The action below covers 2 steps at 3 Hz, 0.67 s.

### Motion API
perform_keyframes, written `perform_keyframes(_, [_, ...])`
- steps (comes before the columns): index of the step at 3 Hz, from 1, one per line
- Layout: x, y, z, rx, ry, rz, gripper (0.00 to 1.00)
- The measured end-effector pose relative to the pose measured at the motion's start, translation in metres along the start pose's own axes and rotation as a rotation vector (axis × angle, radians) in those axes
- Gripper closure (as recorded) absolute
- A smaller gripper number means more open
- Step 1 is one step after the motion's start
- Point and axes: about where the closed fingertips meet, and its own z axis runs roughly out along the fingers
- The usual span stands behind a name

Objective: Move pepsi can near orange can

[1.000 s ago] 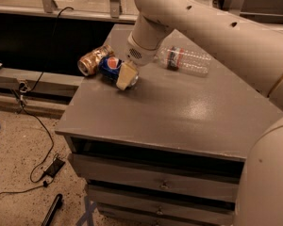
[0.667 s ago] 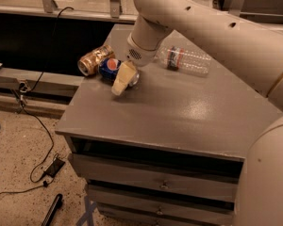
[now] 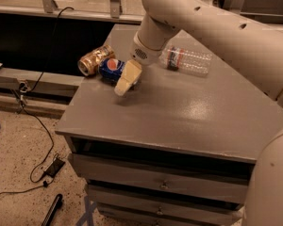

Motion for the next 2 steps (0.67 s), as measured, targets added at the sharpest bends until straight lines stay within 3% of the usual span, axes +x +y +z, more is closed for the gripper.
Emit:
perform_keyframes(1, [0.010,-0.013,-0.028,0.041,-0.103,-0.053,0.00])
perform_keyframes(2, [0.027,-0.035,-0.071,0.120,-0.205,-0.087,0.00])
